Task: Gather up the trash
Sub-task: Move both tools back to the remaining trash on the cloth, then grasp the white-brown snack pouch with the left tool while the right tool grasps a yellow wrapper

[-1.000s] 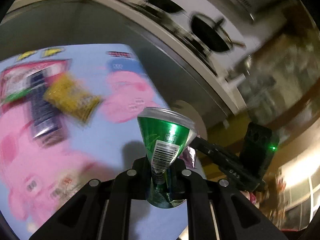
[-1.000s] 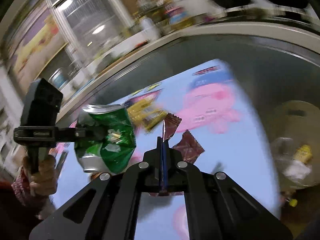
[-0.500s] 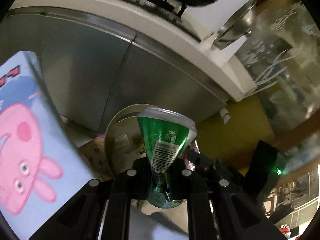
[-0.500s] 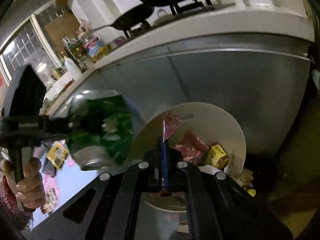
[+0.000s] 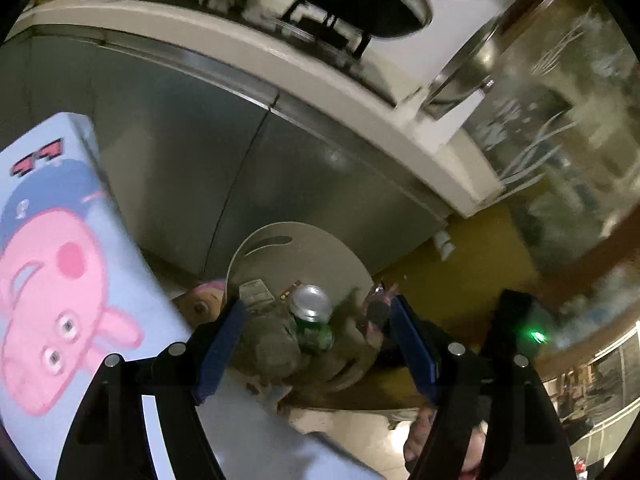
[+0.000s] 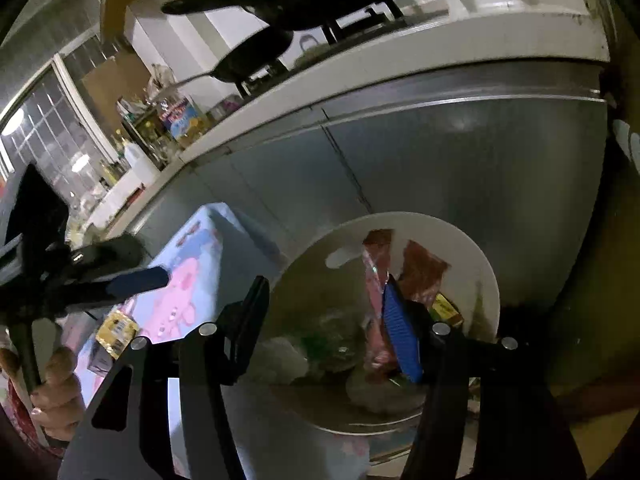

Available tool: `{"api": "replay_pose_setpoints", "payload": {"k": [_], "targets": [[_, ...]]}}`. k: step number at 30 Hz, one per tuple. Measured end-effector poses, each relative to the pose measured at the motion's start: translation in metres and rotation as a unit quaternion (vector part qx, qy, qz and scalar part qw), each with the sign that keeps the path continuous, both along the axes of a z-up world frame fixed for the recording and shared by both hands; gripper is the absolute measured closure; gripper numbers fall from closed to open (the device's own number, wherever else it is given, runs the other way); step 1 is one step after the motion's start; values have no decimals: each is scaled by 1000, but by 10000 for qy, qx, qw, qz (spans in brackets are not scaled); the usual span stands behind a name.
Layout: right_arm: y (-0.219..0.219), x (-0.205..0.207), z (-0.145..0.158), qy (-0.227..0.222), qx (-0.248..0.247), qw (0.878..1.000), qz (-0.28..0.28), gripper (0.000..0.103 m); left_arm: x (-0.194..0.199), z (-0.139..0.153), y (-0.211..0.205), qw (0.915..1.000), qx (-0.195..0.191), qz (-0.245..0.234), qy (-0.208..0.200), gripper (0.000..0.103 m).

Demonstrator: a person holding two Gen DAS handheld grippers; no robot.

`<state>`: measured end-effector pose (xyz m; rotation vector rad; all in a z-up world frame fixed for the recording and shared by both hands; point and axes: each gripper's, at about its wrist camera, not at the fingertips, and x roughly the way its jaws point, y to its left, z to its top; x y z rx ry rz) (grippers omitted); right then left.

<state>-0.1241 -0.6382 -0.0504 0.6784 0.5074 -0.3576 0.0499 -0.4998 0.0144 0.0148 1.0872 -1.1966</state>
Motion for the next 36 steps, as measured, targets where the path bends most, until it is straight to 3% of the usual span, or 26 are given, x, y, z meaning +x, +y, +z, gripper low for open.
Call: {"api": "replay_pose_setpoints", "payload": {"k": [5,6,8,10,11,12,14,18,23,27,29,32,36], "targets": [[19,3,13,-12,-156,9997,191,46,7,20,79,9985,-435,300,109,29],[21,6,13,51,-174,9996,202,37,10,24,98,9979,-481,428,64,29],[24,22,3,546,-219,9974,423,15,14,33,129,9962,-559,661,-37,29],[25,41,-14,1235,-417,9895,625,16,17,40,160,9939,-601,916,-106,29],[21,48,-26,1602,-250,9849,602,17,18,42,172,9931,-610,991,-111,29],[15,48,-33,1615,211,9848,611,19,19,45,194,9914,-632,1142,-130,29],[7,38,-29,1145,782,9885,601,20,19,47,222,9880,-641,1390,-194,29],[-3,28,-13,1011,944,9899,302,19,26,45,281,9789,-628,1942,-137,29],[12,10,30,376,691,9966,246,19,25,35,356,9641,-502,2603,-179,29],[47,13,60,-68,351,9980,516,20,19,19,411,9526,-276,3029,-115,29],[71,20,66,-168,265,9965,773,24,16,10,428,9498,-181,3124,-39,29],[114,40,57,-164,407,9900,1343,47,12,-7,445,9479,-131,3181,136,29],[178,70,27,89,865,9711,2223,67,5,-33,439,9542,14,2958,444,29]]}}
